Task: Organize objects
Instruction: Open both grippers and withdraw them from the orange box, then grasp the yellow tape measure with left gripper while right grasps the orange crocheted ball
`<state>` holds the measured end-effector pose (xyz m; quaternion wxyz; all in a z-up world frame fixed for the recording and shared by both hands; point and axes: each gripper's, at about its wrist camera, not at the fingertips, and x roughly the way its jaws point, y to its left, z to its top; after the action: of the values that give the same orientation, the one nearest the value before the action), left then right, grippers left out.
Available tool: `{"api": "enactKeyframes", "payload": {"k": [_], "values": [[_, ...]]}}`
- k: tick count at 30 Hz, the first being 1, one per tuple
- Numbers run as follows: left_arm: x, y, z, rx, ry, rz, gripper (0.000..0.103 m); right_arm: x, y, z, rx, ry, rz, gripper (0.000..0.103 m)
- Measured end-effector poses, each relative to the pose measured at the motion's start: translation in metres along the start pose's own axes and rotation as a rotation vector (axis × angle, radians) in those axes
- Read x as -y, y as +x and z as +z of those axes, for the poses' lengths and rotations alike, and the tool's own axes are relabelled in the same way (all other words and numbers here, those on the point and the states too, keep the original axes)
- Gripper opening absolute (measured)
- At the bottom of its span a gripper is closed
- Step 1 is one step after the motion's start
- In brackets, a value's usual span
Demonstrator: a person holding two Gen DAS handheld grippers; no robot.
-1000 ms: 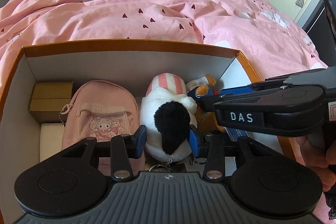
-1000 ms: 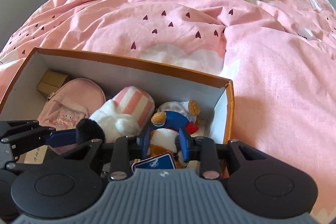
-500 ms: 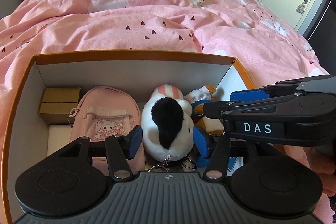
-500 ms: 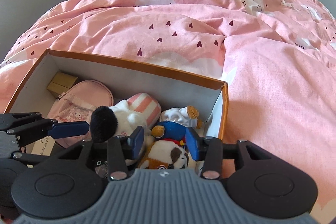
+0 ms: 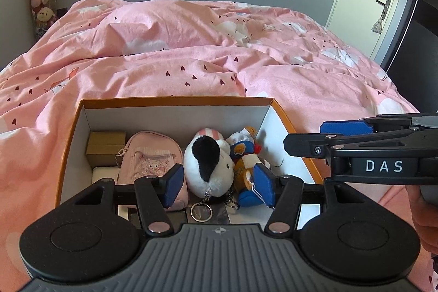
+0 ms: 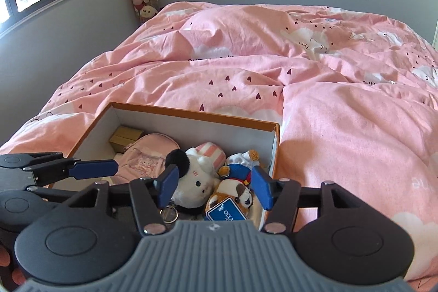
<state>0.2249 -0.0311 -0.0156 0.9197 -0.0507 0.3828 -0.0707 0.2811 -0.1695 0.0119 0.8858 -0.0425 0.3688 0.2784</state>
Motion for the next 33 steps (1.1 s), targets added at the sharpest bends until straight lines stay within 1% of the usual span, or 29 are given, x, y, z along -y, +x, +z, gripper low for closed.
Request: {"api": "enactKeyframes", "payload": {"k": [5, 7, 11, 14, 15, 17, 20, 24, 29, 31, 33], "values": [[0.01, -0.028, -0.016, 0.016, 0.046, -0.005, 0.067, -0.004, -0.03, -0.022, 0.029, 0.028, 0.028, 0.061], [0.013, -0.036, -0.024, 0.011, 0.06, -0.009, 0.067, -0.008, -0.041, -0.033, 0.036, 0.036, 0.037, 0.061], [0.016, -0.048, -0.042, -0.027, 0.059, -0.047, 0.067, -0.016, -0.058, -0.057, 0.031, 0.043, 0.049, 0.06], [0.017, -0.052, -0.057, -0.061, 0.051, -0.067, 0.067, -0.018, -0.064, -0.073, 0.002, 0.058, 0.06, 0.059], [0.016, -0.052, -0.062, -0.075, 0.048, -0.075, 0.067, -0.018, -0.063, -0.078, -0.02, 0.068, 0.068, 0.059], [0.013, -0.052, -0.071, -0.098, 0.026, -0.084, 0.067, -0.017, -0.06, -0.088, -0.07, 0.087, 0.076, 0.054], [0.005, -0.053, -0.084, -0.132, -0.012, -0.096, 0.067, -0.019, -0.05, -0.106, -0.163, 0.099, 0.07, 0.051], [-0.007, -0.055, -0.1, -0.206, -0.043, -0.109, 0.064, -0.019, -0.041, -0.129, -0.282, 0.136, 0.074, 0.05], [-0.013, -0.046, -0.12, -0.328, -0.054, -0.157, 0.064, -0.013, -0.033, -0.151, -0.392, 0.223, 0.084, 0.05], [-0.011, -0.041, -0.125, -0.368, -0.035, -0.185, 0.064, -0.009, -0.03, -0.158, -0.43, 0.259, 0.095, 0.05], [-0.009, -0.034, -0.131, -0.402, -0.028, -0.227, 0.064, -0.009, -0.029, -0.163, -0.446, 0.267, 0.098, 0.05]]}}
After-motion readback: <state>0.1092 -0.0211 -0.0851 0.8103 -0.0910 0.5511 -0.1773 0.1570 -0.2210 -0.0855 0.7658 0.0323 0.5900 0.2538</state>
